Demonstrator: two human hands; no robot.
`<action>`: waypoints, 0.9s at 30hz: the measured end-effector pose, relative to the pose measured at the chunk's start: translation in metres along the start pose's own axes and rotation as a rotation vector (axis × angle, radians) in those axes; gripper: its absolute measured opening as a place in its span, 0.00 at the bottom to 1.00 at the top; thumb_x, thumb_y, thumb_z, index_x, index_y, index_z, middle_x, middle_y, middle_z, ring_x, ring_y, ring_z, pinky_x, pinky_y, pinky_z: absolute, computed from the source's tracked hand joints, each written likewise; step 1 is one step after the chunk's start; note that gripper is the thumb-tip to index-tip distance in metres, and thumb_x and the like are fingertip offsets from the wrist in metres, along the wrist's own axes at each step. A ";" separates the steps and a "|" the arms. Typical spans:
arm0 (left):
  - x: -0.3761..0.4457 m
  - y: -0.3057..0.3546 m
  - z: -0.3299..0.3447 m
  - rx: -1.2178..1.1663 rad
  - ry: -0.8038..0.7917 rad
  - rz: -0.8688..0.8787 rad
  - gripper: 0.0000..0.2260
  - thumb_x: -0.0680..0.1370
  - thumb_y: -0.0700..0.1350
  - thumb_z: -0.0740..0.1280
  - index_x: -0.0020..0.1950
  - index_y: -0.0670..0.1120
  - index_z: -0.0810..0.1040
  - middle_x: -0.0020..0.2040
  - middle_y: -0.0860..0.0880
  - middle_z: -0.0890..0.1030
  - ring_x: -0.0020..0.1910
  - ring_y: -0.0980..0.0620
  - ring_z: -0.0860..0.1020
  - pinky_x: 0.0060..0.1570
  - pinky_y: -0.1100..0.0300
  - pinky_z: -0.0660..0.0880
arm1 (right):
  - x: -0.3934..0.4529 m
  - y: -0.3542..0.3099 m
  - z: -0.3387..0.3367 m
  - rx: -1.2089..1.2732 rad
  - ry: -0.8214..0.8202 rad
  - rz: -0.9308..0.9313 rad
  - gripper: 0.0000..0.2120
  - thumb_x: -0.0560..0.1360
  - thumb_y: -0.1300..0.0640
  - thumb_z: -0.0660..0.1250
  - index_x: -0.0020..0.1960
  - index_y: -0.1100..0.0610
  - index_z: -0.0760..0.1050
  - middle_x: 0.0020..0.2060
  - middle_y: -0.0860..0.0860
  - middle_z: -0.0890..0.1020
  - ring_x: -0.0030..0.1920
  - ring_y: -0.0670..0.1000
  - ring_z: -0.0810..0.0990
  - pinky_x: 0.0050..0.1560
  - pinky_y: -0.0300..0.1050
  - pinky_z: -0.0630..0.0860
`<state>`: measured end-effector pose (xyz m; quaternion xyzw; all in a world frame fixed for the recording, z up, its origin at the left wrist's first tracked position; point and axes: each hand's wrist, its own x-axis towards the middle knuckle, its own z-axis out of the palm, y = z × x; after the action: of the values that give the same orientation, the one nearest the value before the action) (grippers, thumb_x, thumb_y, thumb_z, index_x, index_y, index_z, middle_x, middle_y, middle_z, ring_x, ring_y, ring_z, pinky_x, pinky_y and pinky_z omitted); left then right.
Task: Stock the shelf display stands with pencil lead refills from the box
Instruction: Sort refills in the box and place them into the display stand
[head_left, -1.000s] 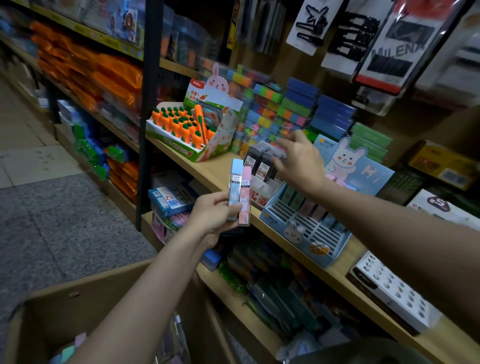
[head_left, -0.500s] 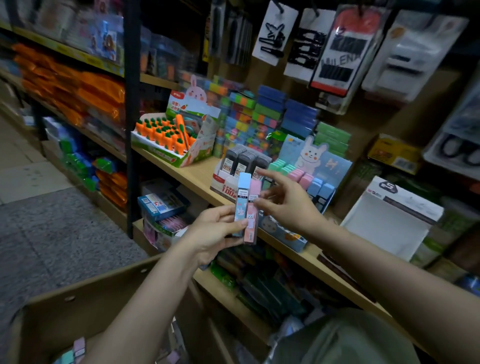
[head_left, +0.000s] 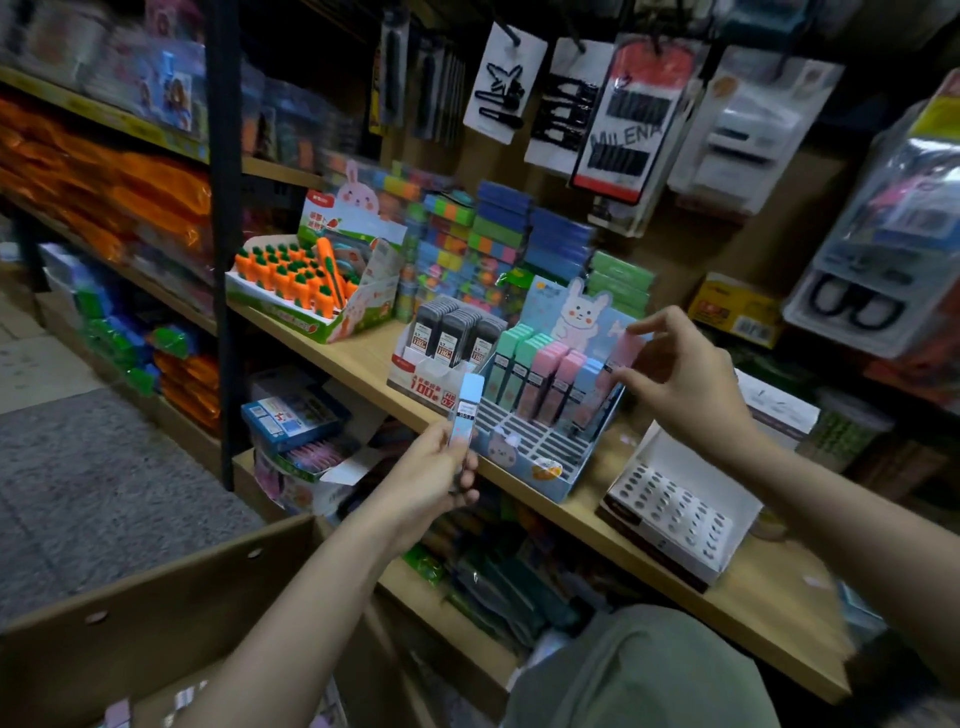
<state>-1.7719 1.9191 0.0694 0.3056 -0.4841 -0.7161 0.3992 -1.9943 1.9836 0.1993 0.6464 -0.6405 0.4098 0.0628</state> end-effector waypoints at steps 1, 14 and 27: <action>0.001 -0.002 0.000 0.004 0.007 -0.003 0.07 0.84 0.47 0.57 0.56 0.48 0.74 0.38 0.50 0.73 0.33 0.55 0.70 0.35 0.60 0.74 | 0.001 0.003 0.004 -0.014 -0.001 -0.020 0.18 0.70 0.62 0.76 0.52 0.49 0.71 0.39 0.41 0.79 0.39 0.33 0.79 0.34 0.24 0.72; 0.014 -0.006 -0.012 -0.010 0.069 0.042 0.09 0.84 0.50 0.56 0.55 0.51 0.75 0.42 0.49 0.72 0.35 0.55 0.70 0.32 0.61 0.69 | 0.017 0.029 0.065 -0.086 0.009 -0.088 0.18 0.70 0.66 0.75 0.49 0.49 0.71 0.47 0.45 0.76 0.43 0.35 0.76 0.40 0.22 0.71; 0.025 -0.018 -0.005 0.109 0.124 0.102 0.09 0.83 0.44 0.59 0.55 0.56 0.76 0.47 0.51 0.76 0.47 0.55 0.76 0.45 0.61 0.77 | 0.020 0.031 0.075 -0.042 0.017 -0.046 0.18 0.72 0.65 0.74 0.52 0.47 0.72 0.50 0.45 0.77 0.39 0.32 0.77 0.39 0.20 0.71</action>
<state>-1.7853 1.8989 0.0494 0.3455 -0.5116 -0.6472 0.4473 -1.9908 1.9171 0.1487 0.6558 -0.6336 0.4002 0.0914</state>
